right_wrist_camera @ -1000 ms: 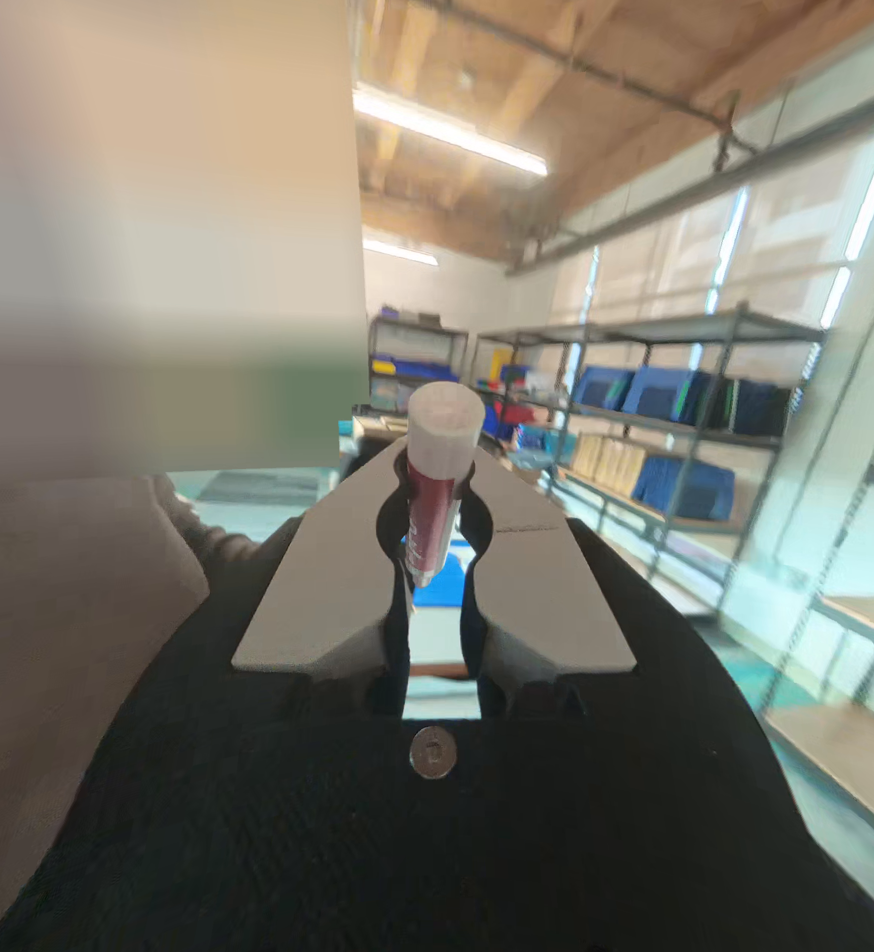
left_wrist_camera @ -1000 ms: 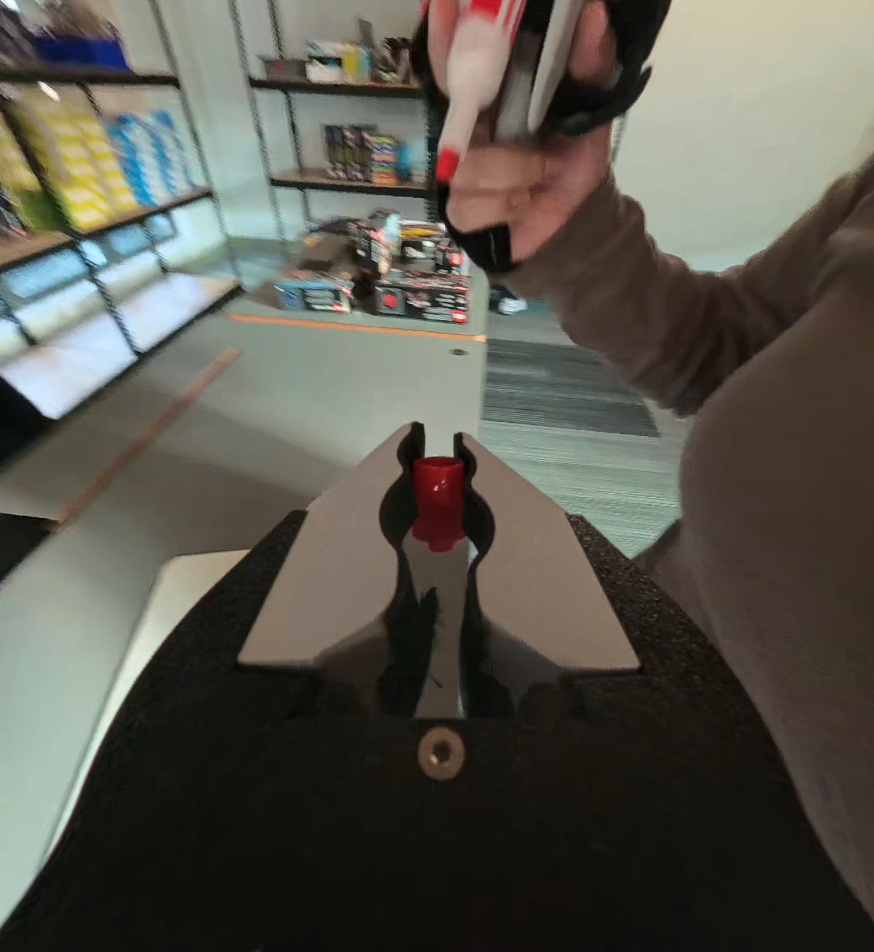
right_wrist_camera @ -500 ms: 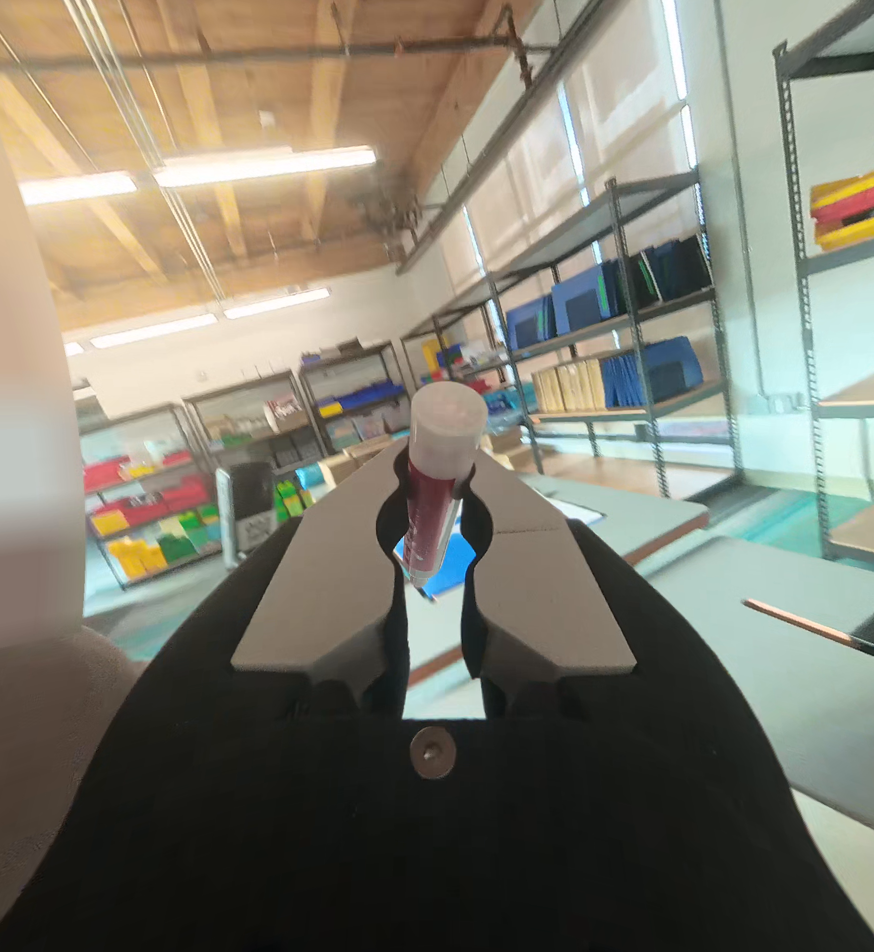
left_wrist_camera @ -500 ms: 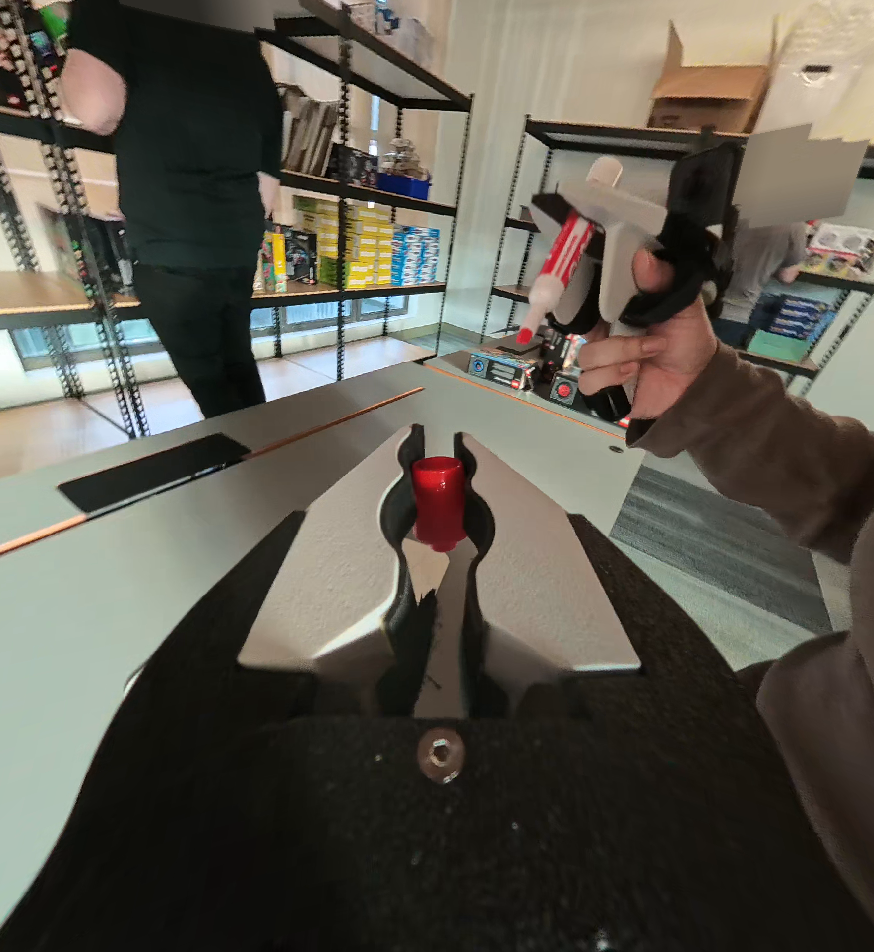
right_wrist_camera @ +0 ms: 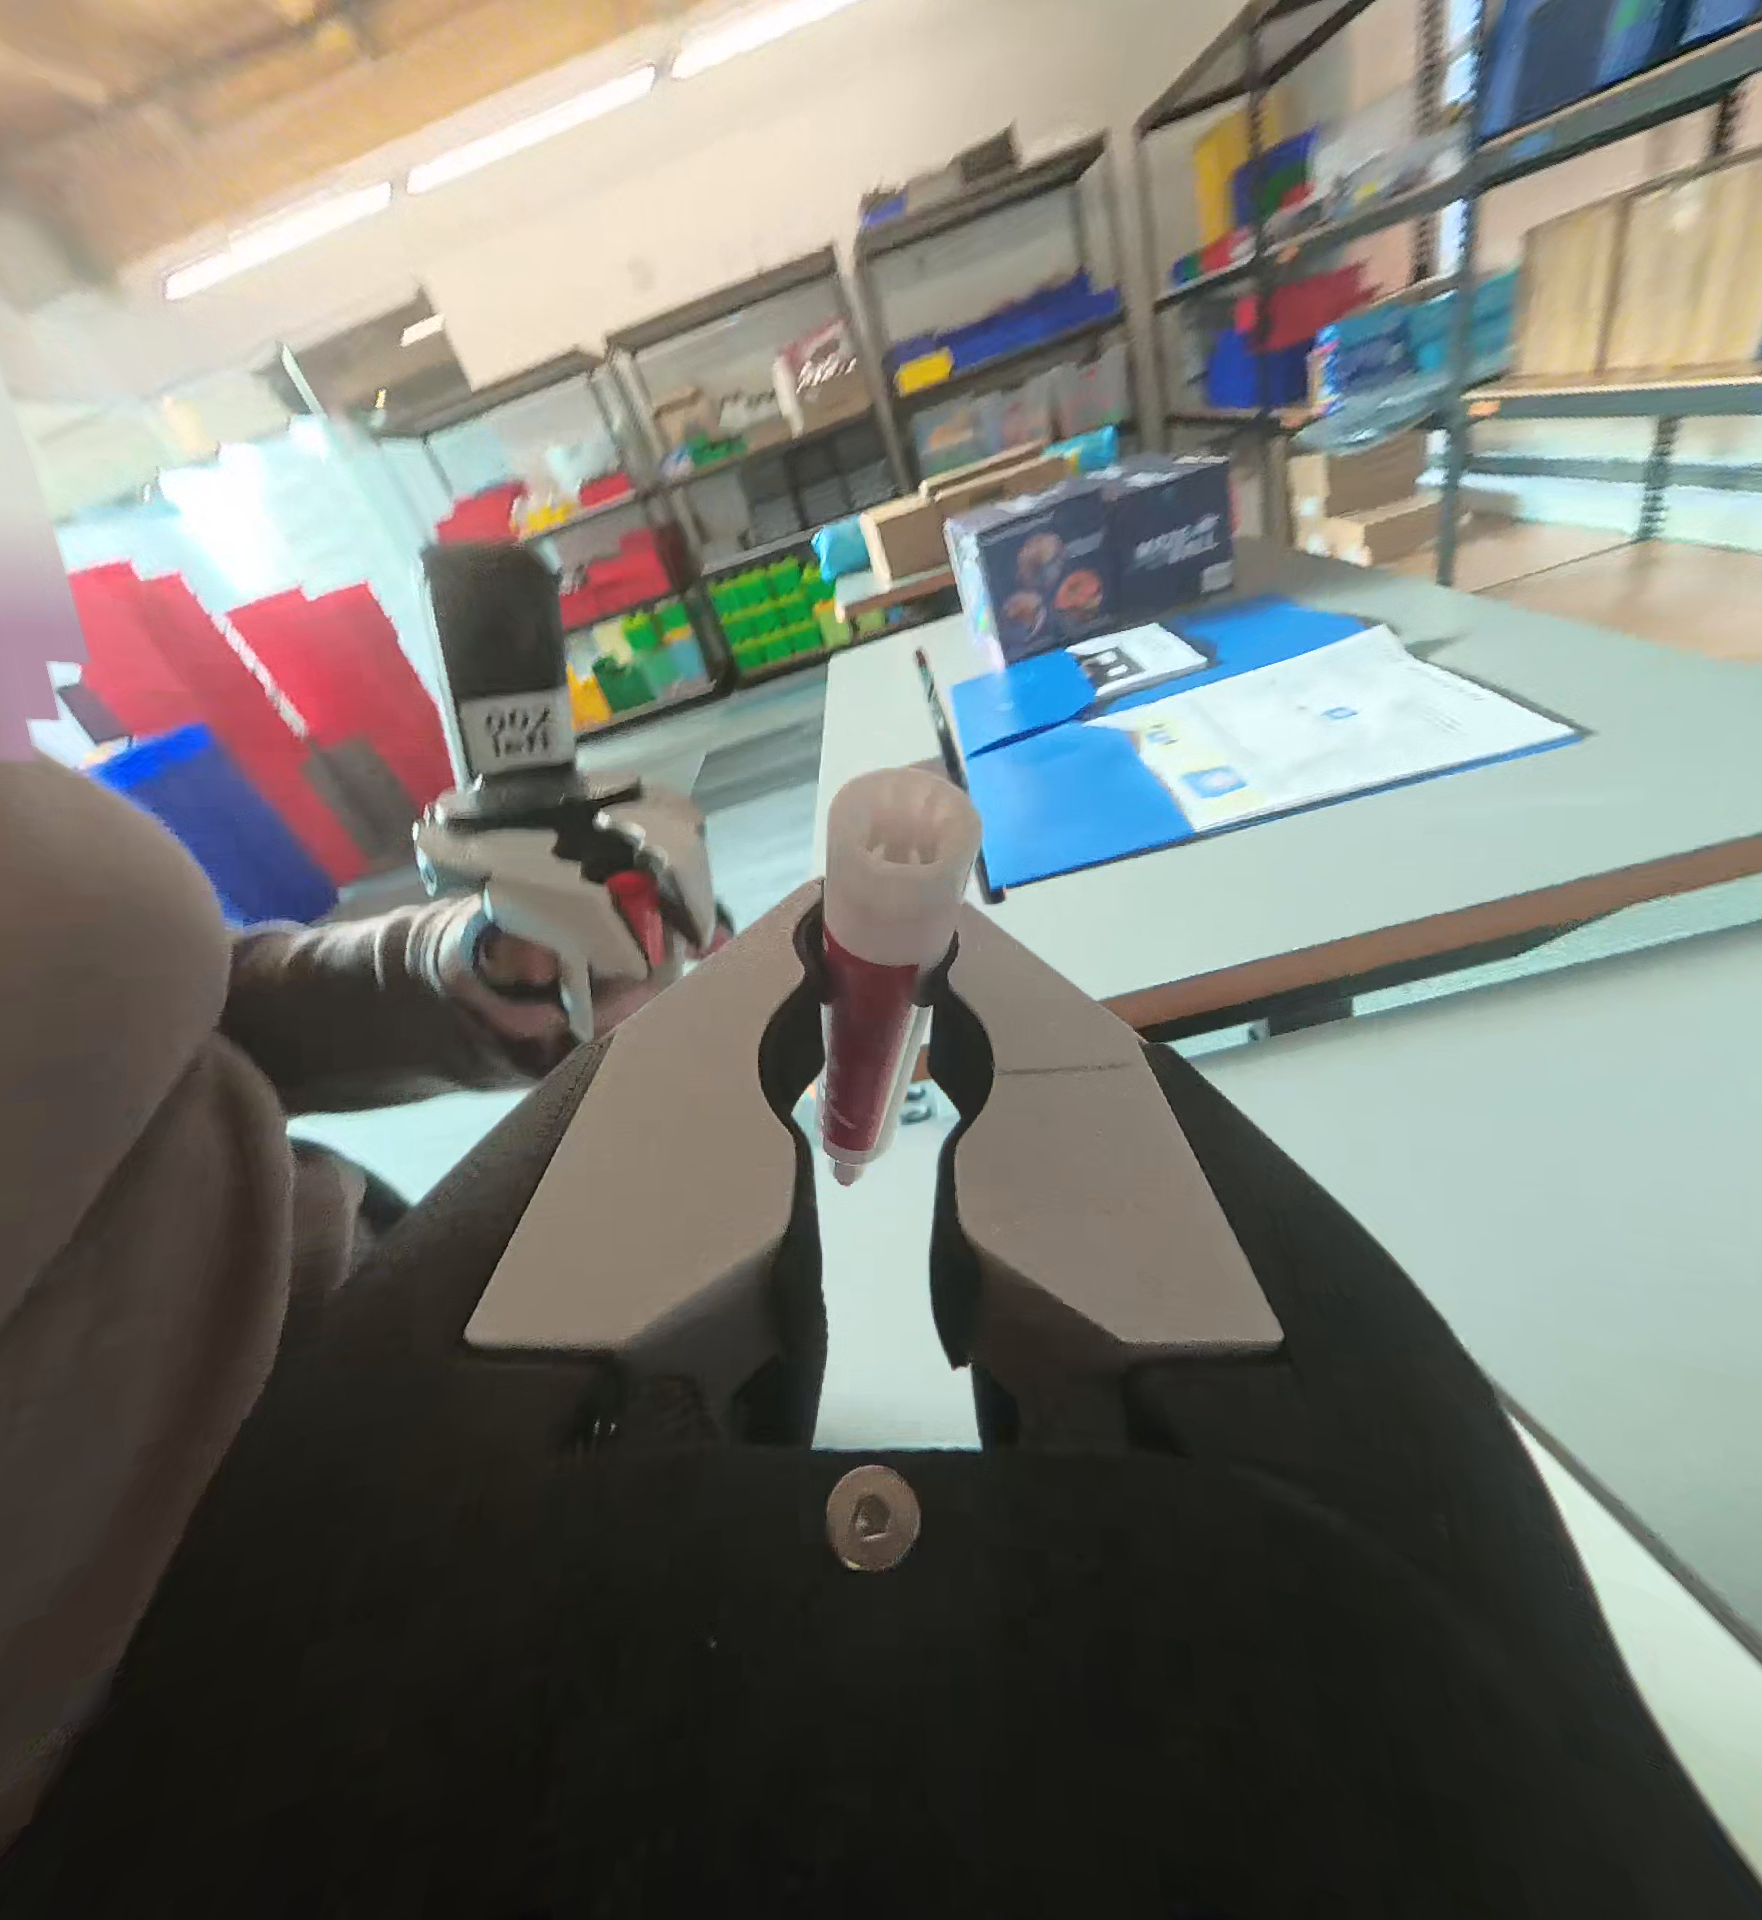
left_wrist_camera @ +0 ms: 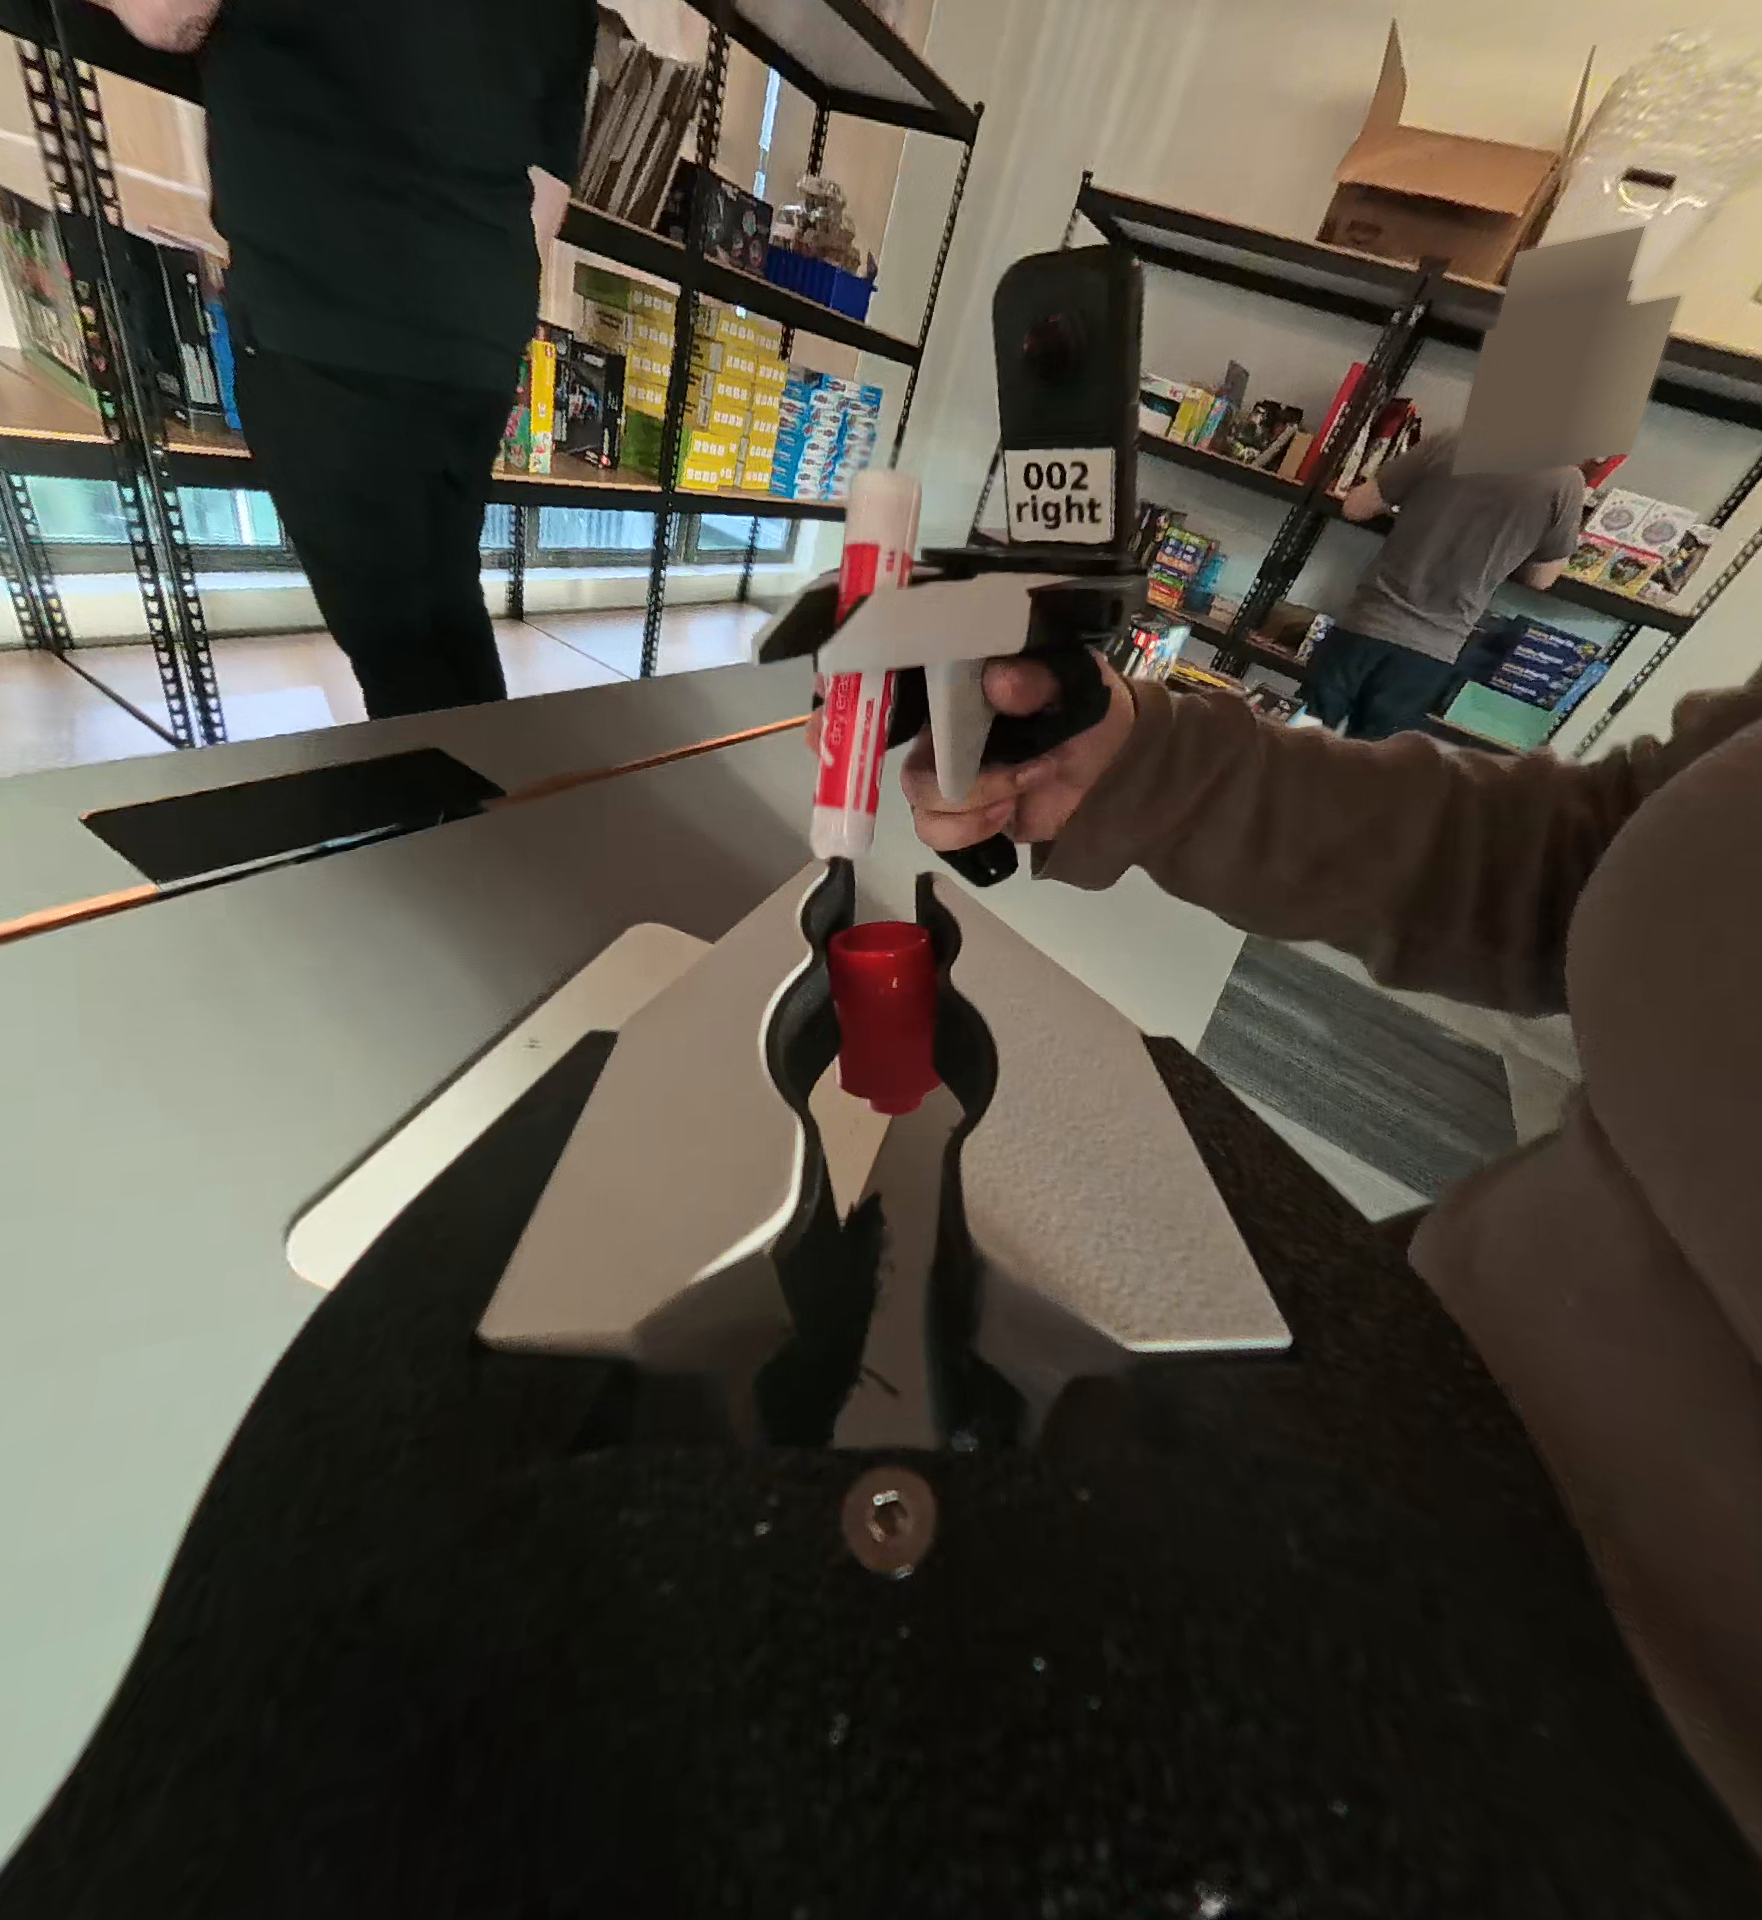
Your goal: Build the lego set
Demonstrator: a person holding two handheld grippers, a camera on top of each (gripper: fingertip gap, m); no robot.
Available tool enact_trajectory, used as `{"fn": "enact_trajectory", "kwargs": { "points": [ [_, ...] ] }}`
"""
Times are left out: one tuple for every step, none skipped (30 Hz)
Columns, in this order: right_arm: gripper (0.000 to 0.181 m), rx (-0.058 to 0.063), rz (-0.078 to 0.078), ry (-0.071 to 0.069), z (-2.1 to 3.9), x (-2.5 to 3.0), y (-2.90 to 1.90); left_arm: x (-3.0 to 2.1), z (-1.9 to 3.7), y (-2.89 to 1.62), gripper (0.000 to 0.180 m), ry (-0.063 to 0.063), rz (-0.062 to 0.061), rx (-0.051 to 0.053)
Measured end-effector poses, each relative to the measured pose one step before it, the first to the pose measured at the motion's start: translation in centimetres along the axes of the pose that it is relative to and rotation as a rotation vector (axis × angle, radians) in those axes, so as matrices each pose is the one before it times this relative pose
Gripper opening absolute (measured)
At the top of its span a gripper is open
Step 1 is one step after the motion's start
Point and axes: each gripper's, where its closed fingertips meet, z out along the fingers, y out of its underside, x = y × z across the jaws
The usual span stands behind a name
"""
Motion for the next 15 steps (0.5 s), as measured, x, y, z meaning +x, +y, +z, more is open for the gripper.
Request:
{"fn": "enact_trajectory", "kwargs": {
  "points": [
    [0.012,-0.0335,-0.0281,-0.0226,0.546,-0.164,0.005,-0.457,0.390,-0.314,0.010,0.0116,0.0150,-0.0298],
    [0.013,-0.0362,-0.0329,-0.0080,0.451,0.082,-0.053,-1.016,0.337,0.029,0.010,-0.0243,0.0241,-0.0511],
    [0.013,-0.0344,-0.0442,0.0252,0.316,0.601,-0.117,-1.368,0.163,0.242,0.010,-0.0648,0.0403,-0.0605],
    [0.013,-0.0312,-0.0467,0.0376,0.098,0.787,-0.005,-2.090,0.185,0.513,0.010,-0.0918,0.0456,-0.0598],
    [0.013,-0.0250,-0.0234,0.0247,-0.034,0.683,0.008,-1.836,0.354,0.986,0.010,-0.0654,0.0168,-0.0699],
    [0.013,-0.0109,0.0124,0.0144,-0.142,0.586,-0.069,-1.211,0.697,1.727,0.010,-0.0063,-0.0414,-0.1026],
    [0.013,-0.0089,0.0338,0.0193,-0.164,0.675,0.050,-1.136,0.976,2.003,0.010,0.0085,-0.0631,-0.1005],
    [0.013,-0.0253,0.0312,0.0264,-0.130,0.772,0.426,-1.260,1.300,2.152,0.010,0.0008,-0.0551,-0.0874],
    [0.013,-0.0437,0.0152,0.0258,-0.047,0.690,0.848,-1.227,1.615,2.239,0.010,0.0044,-0.0495,-0.0880],
    [0.013,-0.0513,0.0005,0.0273,0.091,0.664,1.064,-1.063,1.766,1.950,0.010,0.0038,-0.0328,-0.0741],
    [0.013,-0.0505,-0.0073,0.0256,0.169,0.551,1.173,-0.547,1.841,1.669,0.010,0.0261,-0.0264,-0.0694],
    [0.013,-0.0481,-0.0074,0.0130,0.262,0.299,1.161,-0.705,1.775,1.198,0.010,0.0052,-0.0149,-0.0527],
    [0.013,-0.0358,-0.0047,0.0043,0.261,0.109,1.016,-0.749,1.610,0.932,0.010,-0.0103,0.0155,-0.0385],
    [0.013,-0.0161,-0.0007,0.0002,0.211,-0.007,0.727,-0.557,1.423,0.576,0.010,-0.0133,0.0294,-0.0163],
    [0.013,-0.0057,0.0059,-0.0116,0.154,-0.199,0.569,-0.294,1.116,0.280,0.010,-0.0093,0.0340,0.0078]
  ]
}}
